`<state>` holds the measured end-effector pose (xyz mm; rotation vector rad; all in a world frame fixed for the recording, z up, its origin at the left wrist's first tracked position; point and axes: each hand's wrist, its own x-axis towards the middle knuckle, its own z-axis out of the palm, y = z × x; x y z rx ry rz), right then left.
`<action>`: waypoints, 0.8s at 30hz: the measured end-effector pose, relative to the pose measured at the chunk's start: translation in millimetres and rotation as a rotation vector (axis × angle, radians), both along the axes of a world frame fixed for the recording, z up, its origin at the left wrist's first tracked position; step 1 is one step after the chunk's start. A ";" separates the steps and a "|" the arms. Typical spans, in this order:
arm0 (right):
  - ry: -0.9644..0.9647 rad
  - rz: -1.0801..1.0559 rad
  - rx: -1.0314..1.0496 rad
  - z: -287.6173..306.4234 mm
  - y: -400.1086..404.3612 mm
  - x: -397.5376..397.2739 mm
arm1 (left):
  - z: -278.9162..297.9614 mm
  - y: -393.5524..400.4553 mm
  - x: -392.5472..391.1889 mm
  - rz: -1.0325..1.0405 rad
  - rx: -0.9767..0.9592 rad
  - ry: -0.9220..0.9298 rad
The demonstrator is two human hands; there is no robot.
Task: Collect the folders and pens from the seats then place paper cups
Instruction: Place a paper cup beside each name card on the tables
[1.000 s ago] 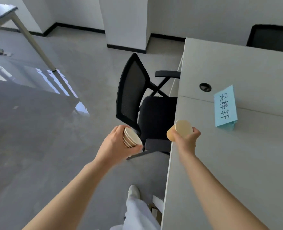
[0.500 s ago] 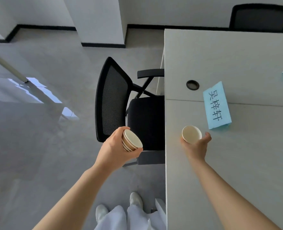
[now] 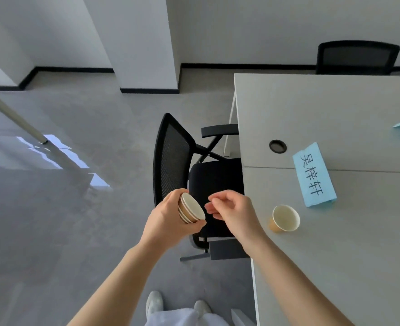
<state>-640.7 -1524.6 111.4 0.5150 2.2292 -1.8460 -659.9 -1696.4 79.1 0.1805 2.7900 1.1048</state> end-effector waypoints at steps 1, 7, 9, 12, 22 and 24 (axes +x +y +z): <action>0.048 0.092 0.039 10.3 -11.4 -6.7 | 1.6 -6.9 -2.9 -0.006 0.001 -0.003; 0.003 0.456 0.230 24.5 -103.8 -57.6 | 3.3 -87.2 -43.3 0.014 0.002 -0.008; 0.009 0.454 0.241 23.5 -134.1 -75.4 | 2.7 -116.8 -59.8 0.015 -0.001 -0.016; 0.001 0.429 0.243 22.2 -185.5 -107.5 | 1.3 -167.6 -89.6 0.032 0.004 -0.016; 0.009 0.233 0.228 24.1 -288.6 -206.4 | 5.5 -291.4 -190.9 -0.037 -0.005 -0.011; 0.005 0.200 0.211 21.0 -294.1 -220.4 | 5.9 -297.5 -210.7 -0.058 -0.016 0.003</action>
